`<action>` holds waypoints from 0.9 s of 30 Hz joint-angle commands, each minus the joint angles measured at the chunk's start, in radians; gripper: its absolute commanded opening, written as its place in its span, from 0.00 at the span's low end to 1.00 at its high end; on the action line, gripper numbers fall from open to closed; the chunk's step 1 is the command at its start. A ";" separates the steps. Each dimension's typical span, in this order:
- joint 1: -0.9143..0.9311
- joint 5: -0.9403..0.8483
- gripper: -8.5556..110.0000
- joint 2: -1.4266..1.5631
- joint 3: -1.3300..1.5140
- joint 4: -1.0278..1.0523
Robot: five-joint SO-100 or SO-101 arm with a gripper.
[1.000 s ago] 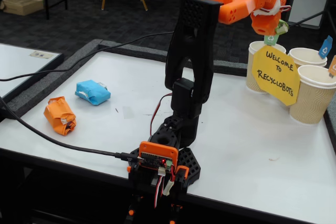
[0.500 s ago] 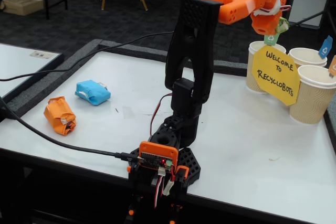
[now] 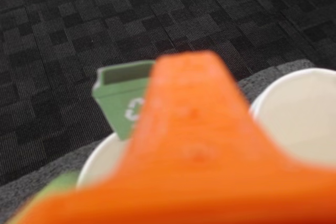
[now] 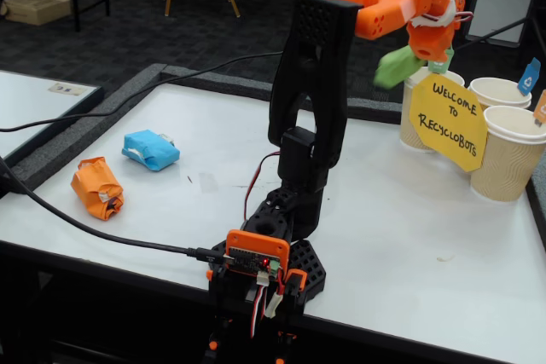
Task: Sort rubbish by color.
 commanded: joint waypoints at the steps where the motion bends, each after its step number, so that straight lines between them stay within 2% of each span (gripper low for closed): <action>1: 0.026 -0.012 0.22 0.055 -0.069 -0.002; 11: 0.049 -0.012 0.18 0.055 -0.061 -0.011; 27: -0.256 -0.011 0.14 0.173 -0.225 0.414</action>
